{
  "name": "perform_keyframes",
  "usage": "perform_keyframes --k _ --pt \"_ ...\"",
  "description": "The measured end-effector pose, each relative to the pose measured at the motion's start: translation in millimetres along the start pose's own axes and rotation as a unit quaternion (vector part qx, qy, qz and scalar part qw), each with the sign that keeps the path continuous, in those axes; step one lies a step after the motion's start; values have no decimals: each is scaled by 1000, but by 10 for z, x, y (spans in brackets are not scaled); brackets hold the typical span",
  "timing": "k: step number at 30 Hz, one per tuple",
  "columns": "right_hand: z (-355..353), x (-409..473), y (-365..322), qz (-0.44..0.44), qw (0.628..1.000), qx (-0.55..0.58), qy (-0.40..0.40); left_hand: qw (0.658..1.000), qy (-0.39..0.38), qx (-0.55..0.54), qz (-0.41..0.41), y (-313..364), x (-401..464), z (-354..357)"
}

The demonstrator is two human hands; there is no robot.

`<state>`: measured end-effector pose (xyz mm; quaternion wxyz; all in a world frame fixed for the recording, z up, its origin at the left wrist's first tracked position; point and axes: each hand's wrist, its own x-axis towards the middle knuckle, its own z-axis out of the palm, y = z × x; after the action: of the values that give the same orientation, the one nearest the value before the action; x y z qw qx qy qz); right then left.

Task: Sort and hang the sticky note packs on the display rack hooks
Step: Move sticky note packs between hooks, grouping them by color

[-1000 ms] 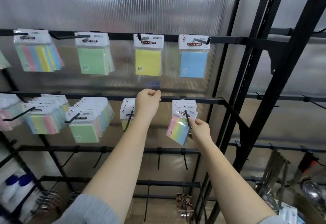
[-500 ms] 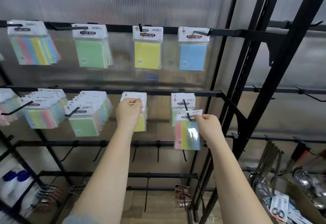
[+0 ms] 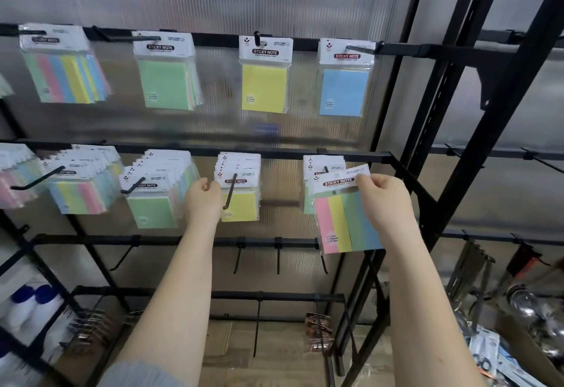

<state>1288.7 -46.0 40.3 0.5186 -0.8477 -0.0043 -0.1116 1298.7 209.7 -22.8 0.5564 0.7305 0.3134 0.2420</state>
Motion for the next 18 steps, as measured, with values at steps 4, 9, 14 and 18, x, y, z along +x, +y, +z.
perform_keyframes --k 4,9,14,18 --pt "15 -16 -62 -14 999 15 35 997 -58 41 -11 -116 32 4" --pt "53 -20 -80 -10 997 42 56 991 -130 -13 12 -295 34 27" --pt "85 -24 -100 -6 996 61 61 994 -90 -59 -2 -273 -64 41" --pt "87 -41 -92 1 996 73 57 995 -93 -47 1 -298 61 92"
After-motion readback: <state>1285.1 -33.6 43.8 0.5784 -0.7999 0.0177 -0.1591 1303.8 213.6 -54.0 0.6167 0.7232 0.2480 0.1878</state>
